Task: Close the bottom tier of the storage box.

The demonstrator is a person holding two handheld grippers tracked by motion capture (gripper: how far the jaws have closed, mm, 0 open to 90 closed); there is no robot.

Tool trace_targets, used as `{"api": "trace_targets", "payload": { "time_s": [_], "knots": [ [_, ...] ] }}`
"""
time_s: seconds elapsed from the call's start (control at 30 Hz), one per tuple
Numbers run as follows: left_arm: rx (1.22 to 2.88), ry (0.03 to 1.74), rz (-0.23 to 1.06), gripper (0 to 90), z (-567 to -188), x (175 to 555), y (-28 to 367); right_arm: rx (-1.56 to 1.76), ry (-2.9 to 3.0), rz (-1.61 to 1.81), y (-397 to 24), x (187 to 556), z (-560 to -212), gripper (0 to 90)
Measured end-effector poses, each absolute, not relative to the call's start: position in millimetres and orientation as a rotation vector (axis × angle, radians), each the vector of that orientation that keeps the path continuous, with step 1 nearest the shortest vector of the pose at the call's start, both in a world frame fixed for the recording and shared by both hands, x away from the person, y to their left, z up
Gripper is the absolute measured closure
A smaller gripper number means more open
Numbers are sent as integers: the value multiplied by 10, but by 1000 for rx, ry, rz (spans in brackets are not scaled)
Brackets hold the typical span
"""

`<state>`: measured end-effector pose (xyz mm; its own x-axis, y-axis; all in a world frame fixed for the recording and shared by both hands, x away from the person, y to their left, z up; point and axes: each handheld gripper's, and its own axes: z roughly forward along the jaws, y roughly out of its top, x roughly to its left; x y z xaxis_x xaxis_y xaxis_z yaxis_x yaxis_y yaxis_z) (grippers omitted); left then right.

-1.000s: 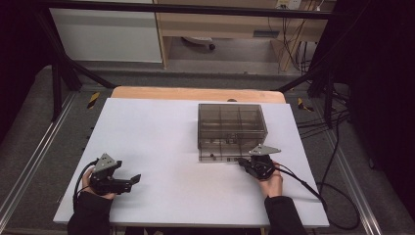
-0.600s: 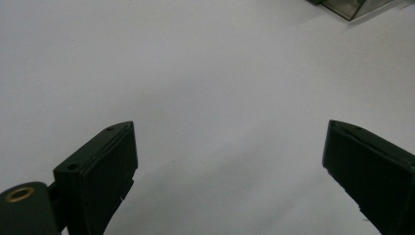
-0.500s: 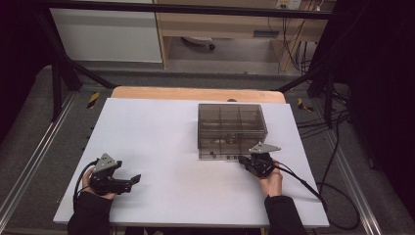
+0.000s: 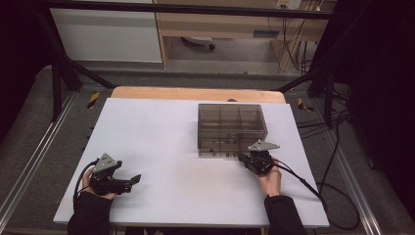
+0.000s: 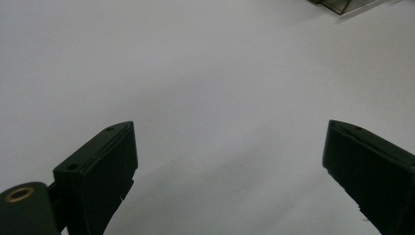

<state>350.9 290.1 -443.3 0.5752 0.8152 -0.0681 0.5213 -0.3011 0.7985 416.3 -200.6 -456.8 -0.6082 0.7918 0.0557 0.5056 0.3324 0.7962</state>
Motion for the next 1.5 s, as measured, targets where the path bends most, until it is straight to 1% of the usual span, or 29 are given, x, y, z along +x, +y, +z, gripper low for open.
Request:
{"api": "trace_targets", "payload": {
  "time_s": [1.5],
  "knots": [
    [1987, 1067, 450, 56, -4437, 3509, 2895, 1175, 2201, 1157, -1955, 4367, -4575, 900]
  ]
}}
